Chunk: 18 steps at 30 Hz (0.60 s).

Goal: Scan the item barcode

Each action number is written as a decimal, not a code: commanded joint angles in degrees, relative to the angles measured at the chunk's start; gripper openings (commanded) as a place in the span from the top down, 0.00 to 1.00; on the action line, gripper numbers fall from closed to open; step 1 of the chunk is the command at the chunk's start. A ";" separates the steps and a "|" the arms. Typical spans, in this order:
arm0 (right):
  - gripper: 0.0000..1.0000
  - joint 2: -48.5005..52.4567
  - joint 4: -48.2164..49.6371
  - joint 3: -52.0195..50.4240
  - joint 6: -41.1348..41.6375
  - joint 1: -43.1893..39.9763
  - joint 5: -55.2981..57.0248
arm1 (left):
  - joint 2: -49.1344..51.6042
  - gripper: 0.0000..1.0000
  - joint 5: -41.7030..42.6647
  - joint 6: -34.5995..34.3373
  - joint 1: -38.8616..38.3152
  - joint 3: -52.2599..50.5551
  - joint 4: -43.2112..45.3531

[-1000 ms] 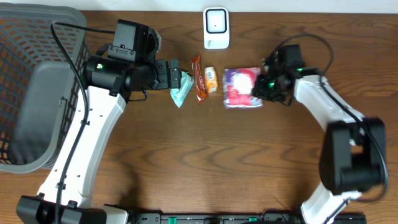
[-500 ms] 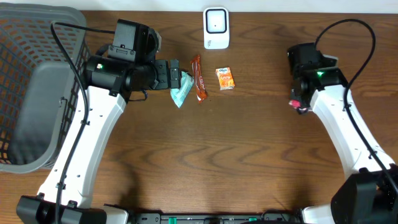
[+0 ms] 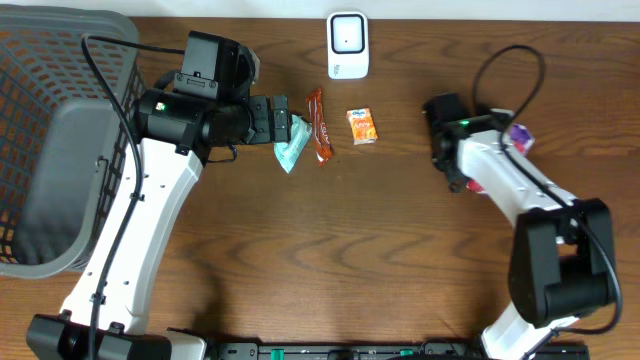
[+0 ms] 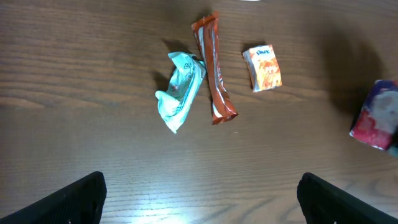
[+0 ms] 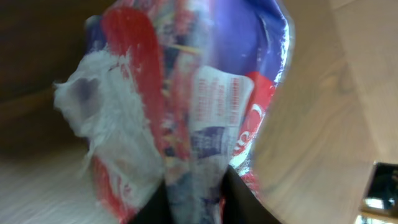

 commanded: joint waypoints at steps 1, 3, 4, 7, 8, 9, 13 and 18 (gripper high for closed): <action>0.68 0.22 2.91 -0.04 -1.49 3.78 -10.40 | 0.22 0.02 -0.15 0.33 0.02 0.42 -0.13; 0.52 0.09 4.92 0.92 -2.60 5.73 -14.69 | 0.22 0.02 -0.15 0.31 0.02 0.42 -0.13; 0.41 0.07 5.68 1.84 -3.23 6.78 -16.76 | 0.22 0.02 -0.17 0.31 0.02 0.42 -0.13; 0.32 0.07 6.67 5.75 -5.81 9.27 -21.22 | 0.22 0.02 -0.15 0.33 0.02 0.42 -0.13; 0.29 0.07 6.60 7.45 -7.21 9.75 -22.38 | 0.22 0.02 -0.15 0.31 0.02 0.42 -0.13; 0.24 0.07 6.19 9.60 -9.11 10.03 -23.65 | 0.22 0.02 -0.15 0.31 0.02 0.42 -0.13; 0.17 0.07 1.88 18.05 -15.08 9.40 -25.40 | 0.22 0.02 -0.15 0.31 0.02 0.42 -0.13; 0.09 0.07 -4.72 26.03 -21.77 3.43 -26.80 | 0.22 0.02 -0.15 0.31 0.02 0.42 -0.13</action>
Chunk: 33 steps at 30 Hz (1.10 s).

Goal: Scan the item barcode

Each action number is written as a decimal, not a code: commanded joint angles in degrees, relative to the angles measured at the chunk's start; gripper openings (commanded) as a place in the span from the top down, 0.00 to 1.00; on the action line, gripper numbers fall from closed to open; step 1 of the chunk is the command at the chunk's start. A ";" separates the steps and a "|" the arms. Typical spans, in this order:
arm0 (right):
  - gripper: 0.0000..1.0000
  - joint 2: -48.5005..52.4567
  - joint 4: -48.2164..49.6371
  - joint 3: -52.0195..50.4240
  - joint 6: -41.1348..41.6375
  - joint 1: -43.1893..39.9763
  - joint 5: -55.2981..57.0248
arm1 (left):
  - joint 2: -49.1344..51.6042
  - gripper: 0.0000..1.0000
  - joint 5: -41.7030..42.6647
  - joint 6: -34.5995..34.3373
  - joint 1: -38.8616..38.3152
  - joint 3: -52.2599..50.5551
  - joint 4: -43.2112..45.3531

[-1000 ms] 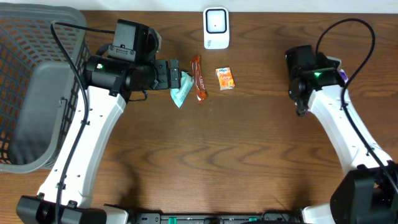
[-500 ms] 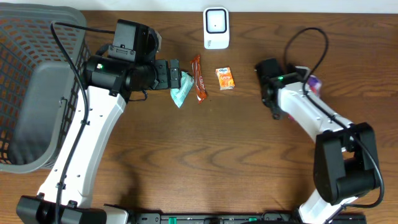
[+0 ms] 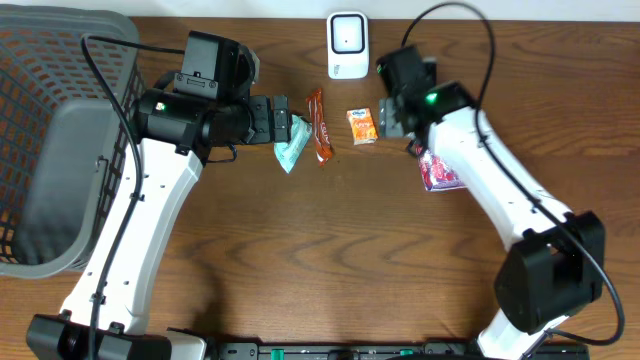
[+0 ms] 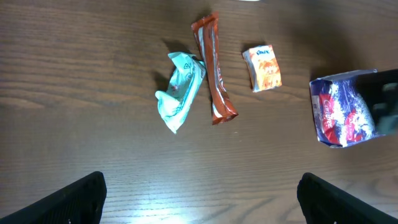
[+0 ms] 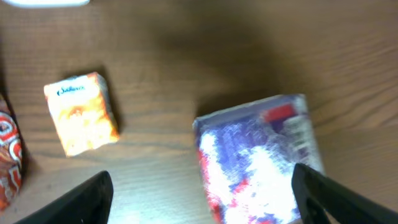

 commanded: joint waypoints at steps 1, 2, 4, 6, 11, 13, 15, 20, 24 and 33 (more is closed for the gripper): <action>0.07 -0.04 -2.89 4.02 -8.22 -6.27 -3.08 | 0.22 0.02 -0.15 0.31 0.02 0.42 -0.11; 0.01 -0.04 -3.76 4.04 -12.04 -10.05 -7.19 | 0.22 0.02 -0.13 0.31 0.02 0.42 -0.11; 0.01 0.11 -5.01 3.80 -17.53 -14.84 -14.95 | 0.22 0.02 -0.13 0.31 0.02 0.42 -0.11; 0.01 0.39 -6.93 3.43 -24.09 -20.52 -25.79 | 0.22 0.02 -0.13 0.31 0.02 0.42 -0.11; 0.01 1.97 -8.26 0.79 -35.32 -32.94 -46.29 | 0.22 0.02 -0.13 0.33 0.02 0.42 -0.11; 0.01 2.97 -8.33 0.02 -35.71 -36.11 -48.65 | 0.22 0.02 -0.15 0.31 0.02 0.42 -0.11; 0.01 4.22 -8.79 -0.76 -35.74 -38.75 -49.51 | 0.22 0.02 -0.15 0.31 0.02 0.42 -0.11; 0.01 9.29 -7.19 -3.87 -36.28 -41.88 -54.99 | 0.22 0.02 -0.13 0.31 0.02 0.42 -0.11; 0.09 13.40 -7.58 -4.63 -36.33 -41.70 -57.51 | 0.22 0.02 -0.13 0.31 0.02 0.42 -0.11; 0.22 17.03 -8.72 -5.53 -36.68 -41.07 -61.29 | 0.22 0.02 -0.13 0.31 0.02 0.42 -0.11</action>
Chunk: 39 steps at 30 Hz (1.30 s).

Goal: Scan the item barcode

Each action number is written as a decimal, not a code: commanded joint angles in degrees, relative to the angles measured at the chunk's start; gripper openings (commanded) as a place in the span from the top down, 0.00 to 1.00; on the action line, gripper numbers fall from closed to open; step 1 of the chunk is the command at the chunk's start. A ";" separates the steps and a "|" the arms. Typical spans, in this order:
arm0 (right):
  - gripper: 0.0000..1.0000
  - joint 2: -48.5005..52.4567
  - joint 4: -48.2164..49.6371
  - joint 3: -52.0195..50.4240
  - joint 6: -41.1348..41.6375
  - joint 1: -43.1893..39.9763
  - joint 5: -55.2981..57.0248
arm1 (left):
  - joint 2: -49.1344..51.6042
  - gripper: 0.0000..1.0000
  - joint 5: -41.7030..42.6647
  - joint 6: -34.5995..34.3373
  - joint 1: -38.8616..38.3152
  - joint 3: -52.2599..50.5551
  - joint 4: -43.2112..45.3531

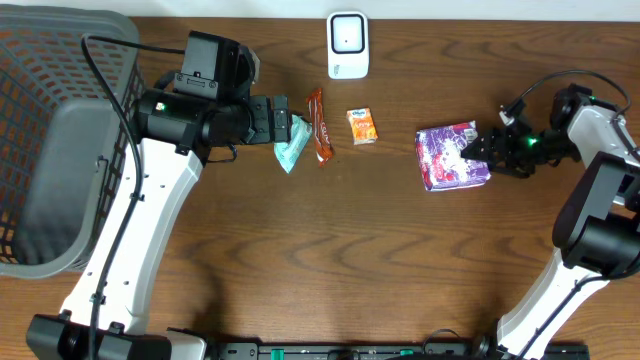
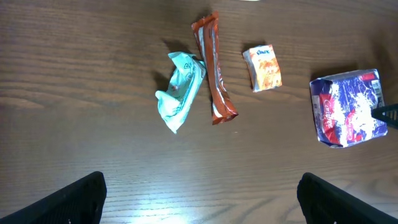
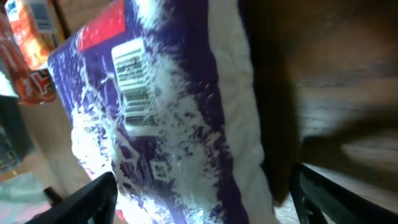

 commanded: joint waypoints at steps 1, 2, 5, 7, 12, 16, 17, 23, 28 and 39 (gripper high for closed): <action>0.26 0.02 -0.13 -1.16 -2.01 0.98 -2.73 | 0.22 0.02 -0.15 0.31 0.02 0.42 -0.11; 0.27 0.04 0.37 -1.95 -2.86 1.29 -2.93 | 0.22 0.02 -0.17 0.31 0.02 0.42 -0.11; 0.43 0.04 2.82 -4.85 -3.58 1.84 -2.91 | 0.22 0.02 -0.15 0.31 0.02 0.42 -0.11; 0.58 0.04 4.00 -6.43 -3.56 1.90 -2.91 | 0.22 0.02 -0.15 0.31 0.02 0.42 -0.11; 0.76 -0.44 3.39 -5.05 1.64 1.90 -2.21 | 0.22 0.02 -0.17 0.33 0.02 0.42 -0.11; 0.89 -2.93 -0.02 1.60 9.94 2.78 6.21 | 0.22 0.02 -0.15 0.31 0.02 0.42 -0.11; 0.89 -3.76 -0.68 3.02 11.82 3.26 9.35 | 0.22 0.02 -0.17 0.33 0.02 0.42 -0.11; 0.99 -10.34 -4.87 11.19 28.04 8.68 41.18 | 0.22 0.02 -0.15 0.33 0.02 0.42 -0.11; 0.97 -13.81 -7.54 11.61 40.04 16.92 70.73 | 0.22 0.02 -0.15 0.31 0.02 0.42 -0.11; 0.91 -6.16 -4.17 3.34 47.25 31.28 78.12 | 0.22 0.02 -0.17 0.33 0.02 0.42 -0.11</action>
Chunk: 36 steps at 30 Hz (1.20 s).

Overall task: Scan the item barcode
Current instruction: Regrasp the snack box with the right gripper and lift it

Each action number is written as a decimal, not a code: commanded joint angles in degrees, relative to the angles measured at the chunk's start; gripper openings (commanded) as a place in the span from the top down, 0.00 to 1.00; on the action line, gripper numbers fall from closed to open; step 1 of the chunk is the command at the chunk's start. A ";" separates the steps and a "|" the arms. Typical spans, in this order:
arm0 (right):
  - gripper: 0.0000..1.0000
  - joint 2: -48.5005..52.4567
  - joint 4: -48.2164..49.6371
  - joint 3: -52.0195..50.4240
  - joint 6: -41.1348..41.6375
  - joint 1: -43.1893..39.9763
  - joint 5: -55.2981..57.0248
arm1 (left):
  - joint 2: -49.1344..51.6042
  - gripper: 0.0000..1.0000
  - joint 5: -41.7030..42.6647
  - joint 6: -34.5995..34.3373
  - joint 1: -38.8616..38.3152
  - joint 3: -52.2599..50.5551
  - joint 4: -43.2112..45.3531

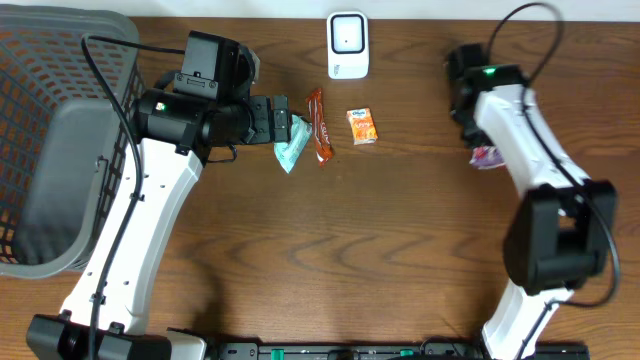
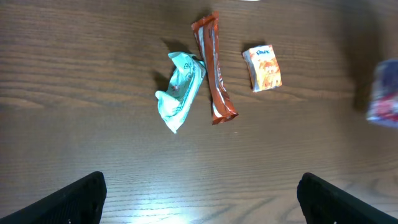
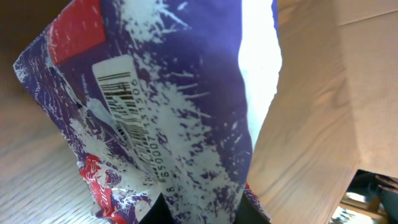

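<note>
A purple, white and red snack packet (image 3: pixel 180 81) fills the right wrist view, its barcode (image 3: pixel 127 102) facing the camera. My right gripper (image 3: pixel 199 208) is shut on its lower edge. From overhead only a corner of the packet (image 1: pixel 488 156) shows beneath the right arm, to the right of the white scanner (image 1: pixel 347 45) at the table's back edge. In the left wrist view the packet (image 2: pixel 384 93) is a blur at the right edge. My left gripper (image 2: pixel 200 190) hangs open above bare table, nothing between its fingers.
A teal wrapper (image 1: pixel 291 145), a brown-red bar (image 1: pixel 318 125) and a small orange packet (image 1: pixel 362 125) lie in a row left of centre, in front of the scanner. A dark mesh basket (image 1: pixel 40 120) takes up the far left.
The purple packet lay flat right of centre with my right gripper open at its right edge. Now that gripper is shut on it, further right and nearer the back. The left arm has not moved.
My right gripper first held the purple packet at the right of the table. Then the packet lay flat near the orange packet with the gripper open over it. Then the open gripper was at its right edge. Now it grips the packet again, barcode showing.
</note>
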 commanded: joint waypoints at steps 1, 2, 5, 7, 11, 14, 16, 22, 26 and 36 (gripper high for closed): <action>0.90 3.39 0.87 -1.27 4.48 4.74 -3.72 | 0.22 0.02 -0.17 0.33 0.02 0.42 -0.11; 0.88 3.65 1.70 -1.27 4.46 6.03 -5.79 | 0.22 0.02 -0.17 0.31 0.02 0.42 -0.11; 0.62 3.89 4.35 -1.22 4.44 9.51 -10.08 | 0.22 0.02 -0.15 0.31 0.02 0.42 -0.11; 0.35 3.74 4.68 -0.31 4.44 11.54 -12.24 | 0.22 0.02 -0.15 0.31 0.02 0.42 -0.11; 0.19 3.74 4.13 5.27 -0.04 14.53 -17.99 | 0.22 0.02 -0.17 0.31 0.02 0.42 -0.11; 0.10 3.74 0.79 11.50 -2.71 14.47 -19.78 | 0.22 0.02 -0.17 0.33 0.02 0.42 -0.11; 0.10 3.74 -2.60 17.05 -3.76 13.42 -19.71 | 0.22 0.02 -0.17 0.31 0.02 0.42 -0.11; 0.01 3.74 -8.09 27.17 -17.11 4.57 -29.53 | 0.22 0.02 -0.17 0.31 0.02 0.42 -0.11; 0.01 4.24 -11.50 25.92 -27.85 -3.87 -46.14 | 0.22 0.02 -0.15 0.31 0.02 0.42 -0.11; 0.08 4.42 -2.34 5.16 -37.81 -18.64 -71.97 | 0.22 0.02 -0.17 0.33 0.02 0.42 -0.11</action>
